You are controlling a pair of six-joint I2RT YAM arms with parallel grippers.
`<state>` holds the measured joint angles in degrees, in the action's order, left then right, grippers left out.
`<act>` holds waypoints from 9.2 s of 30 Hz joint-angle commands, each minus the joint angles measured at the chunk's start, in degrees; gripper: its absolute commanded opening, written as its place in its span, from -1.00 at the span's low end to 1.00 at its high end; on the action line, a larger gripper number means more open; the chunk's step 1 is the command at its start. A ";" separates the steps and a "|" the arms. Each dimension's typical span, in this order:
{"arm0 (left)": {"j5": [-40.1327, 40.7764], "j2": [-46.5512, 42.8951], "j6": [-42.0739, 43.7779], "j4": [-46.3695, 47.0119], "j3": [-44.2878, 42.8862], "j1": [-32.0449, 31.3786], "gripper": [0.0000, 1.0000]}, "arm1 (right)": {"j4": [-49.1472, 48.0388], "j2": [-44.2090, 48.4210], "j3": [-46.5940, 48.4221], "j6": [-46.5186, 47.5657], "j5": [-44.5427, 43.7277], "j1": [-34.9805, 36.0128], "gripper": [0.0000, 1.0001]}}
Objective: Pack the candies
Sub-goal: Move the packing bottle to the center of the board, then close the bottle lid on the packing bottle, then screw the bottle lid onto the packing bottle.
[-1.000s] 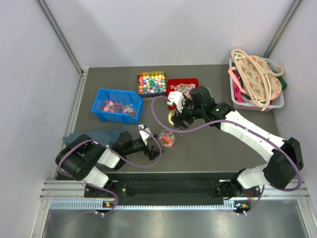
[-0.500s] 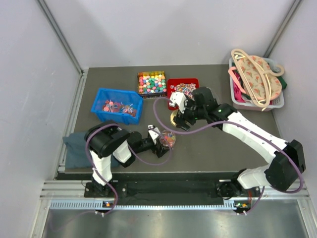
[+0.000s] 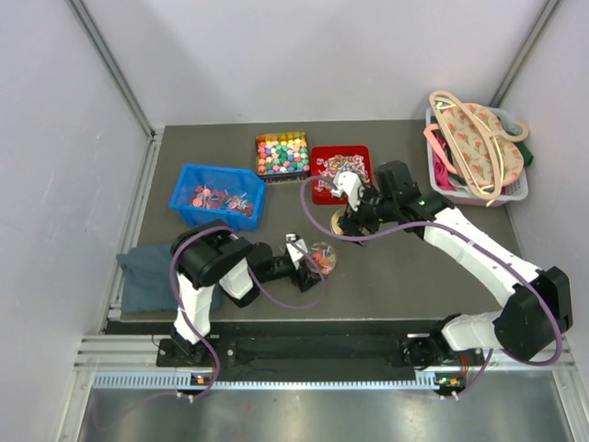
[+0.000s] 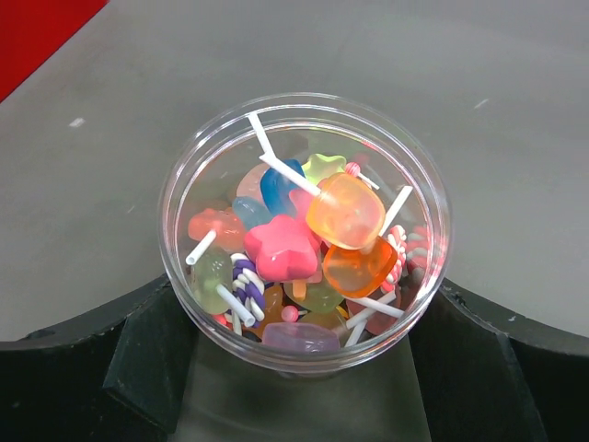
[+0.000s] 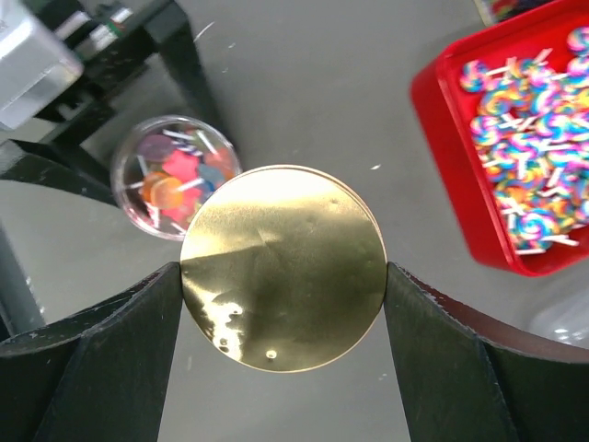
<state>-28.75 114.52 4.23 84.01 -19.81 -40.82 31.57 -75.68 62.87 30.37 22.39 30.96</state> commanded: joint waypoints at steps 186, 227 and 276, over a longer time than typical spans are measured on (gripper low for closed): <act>-12.73 12.22 -4.05 13.46 -11.56 -3.13 0.16 | 1.21 -13.18 -3.99 -3.30 14.17 -1.96 -0.54; -12.03 12.22 -4.05 13.38 -11.91 -2.60 0.16 | 1.03 -9.75 -8.46 -4.70 7.67 1.82 -0.13; -6.67 11.96 -2.12 13.29 -11.91 -1.81 0.17 | 17.64 2.90 -12.60 1.44 3.89 3.76 -0.20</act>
<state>-39.88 124.29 3.38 85.82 -32.27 -43.86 44.71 -75.66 47.99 29.34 26.37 34.65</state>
